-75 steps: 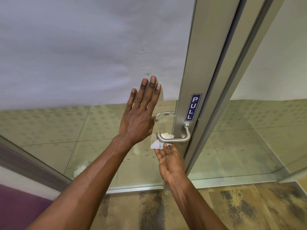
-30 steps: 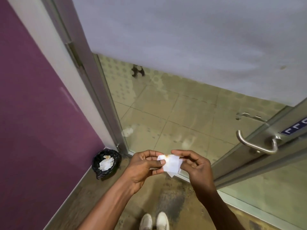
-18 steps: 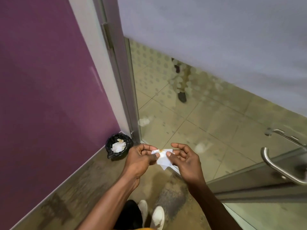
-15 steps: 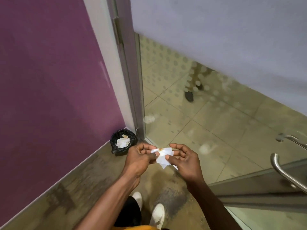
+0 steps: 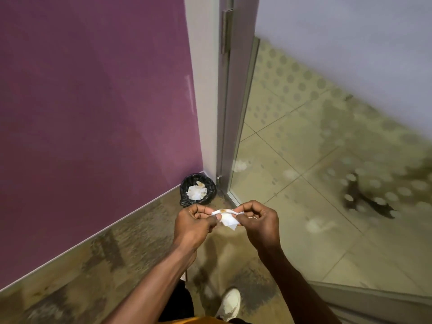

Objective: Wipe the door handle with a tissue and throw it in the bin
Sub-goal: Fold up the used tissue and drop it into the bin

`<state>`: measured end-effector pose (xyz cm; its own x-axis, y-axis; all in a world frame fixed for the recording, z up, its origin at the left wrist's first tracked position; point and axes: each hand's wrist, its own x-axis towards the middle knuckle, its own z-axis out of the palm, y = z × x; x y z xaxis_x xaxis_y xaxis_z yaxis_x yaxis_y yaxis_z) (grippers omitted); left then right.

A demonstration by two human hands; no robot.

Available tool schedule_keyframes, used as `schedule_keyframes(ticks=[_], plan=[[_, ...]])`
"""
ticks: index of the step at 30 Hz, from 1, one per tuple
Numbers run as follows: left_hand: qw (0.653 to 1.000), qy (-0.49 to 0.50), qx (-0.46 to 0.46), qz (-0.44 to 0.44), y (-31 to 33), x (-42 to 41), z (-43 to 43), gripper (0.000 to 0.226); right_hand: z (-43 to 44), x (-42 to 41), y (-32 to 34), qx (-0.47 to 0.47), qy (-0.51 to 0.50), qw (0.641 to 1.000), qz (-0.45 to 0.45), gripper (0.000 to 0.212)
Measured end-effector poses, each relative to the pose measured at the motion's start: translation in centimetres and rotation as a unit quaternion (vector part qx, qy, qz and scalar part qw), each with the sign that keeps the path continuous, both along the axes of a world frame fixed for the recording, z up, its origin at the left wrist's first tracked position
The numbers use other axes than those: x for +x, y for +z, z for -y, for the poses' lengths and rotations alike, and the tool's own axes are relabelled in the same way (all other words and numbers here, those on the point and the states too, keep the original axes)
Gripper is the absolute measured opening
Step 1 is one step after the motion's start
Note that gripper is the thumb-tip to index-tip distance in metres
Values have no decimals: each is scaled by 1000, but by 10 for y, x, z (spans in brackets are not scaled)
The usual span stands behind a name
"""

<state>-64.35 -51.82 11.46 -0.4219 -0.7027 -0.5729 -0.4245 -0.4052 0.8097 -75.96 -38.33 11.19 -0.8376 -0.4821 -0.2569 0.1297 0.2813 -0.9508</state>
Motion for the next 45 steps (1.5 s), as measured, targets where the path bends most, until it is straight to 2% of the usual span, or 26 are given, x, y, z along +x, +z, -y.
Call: schedule_keyframes(ticks=[4, 6, 9, 11, 14, 20, 23, 25, 29, 32, 35, 36, 40, 42, 45], plan=[[998, 32, 62, 2, -10, 5, 46, 12, 40, 2, -4, -30, 33, 998, -38, 13], [994, 34, 97, -20, -14, 8, 70, 16, 60, 3, -8, -6, 47, 996, -73, 15], [988, 30, 138, -55, -21, 14, 107, 14, 90, 6, -14, -11, 45, 998, -52, 19], [983, 31, 164, -73, -26, 16, 131, 15, 110, 10, -17, -30, 36, 998, -42, 10], [982, 22, 170, -79, -35, 16, 167, 13, 140, 15, -25, -9, 31, 997, -65, 5], [984, -6, 169, -56, -57, 9, 225, 16, 190, 18, -54, 32, 7, 999, -14, 24], [984, -13, 173, -41, -71, 0, 240, 23, 206, 13, -71, 41, 3, 999, -16, 30], [986, -20, 161, -30, -82, -5, 244, 25, 216, 6, -87, 59, 4, 998, -6, 31], [992, -49, 117, 21, -112, -10, 251, 23, 226, -7, -125, 107, 40, 993, 20, 16], [988, -122, -13, 93, -143, -12, 266, 21, 236, -21, -156, 139, 57, 988, 21, 16], [948, -229, -131, 178, -182, -18, 288, 10, 252, -44, -196, 181, 63, 981, -4, 16], [939, -244, -144, 197, -197, -19, 294, 6, 257, -53, -209, 196, 65, 978, -15, 16], [922, -260, -130, 257, -257, -22, 319, 17, 283, -88, -264, 264, 90, 958, -65, 18], [923, -256, -115, 264, -285, -20, 328, 10, 298, -103, -291, 275, 98, 953, -78, 13], [916, -258, -108, 288, -331, -19, 337, 12, 322, -122, -339, 288, 113, 945, -107, 4]])
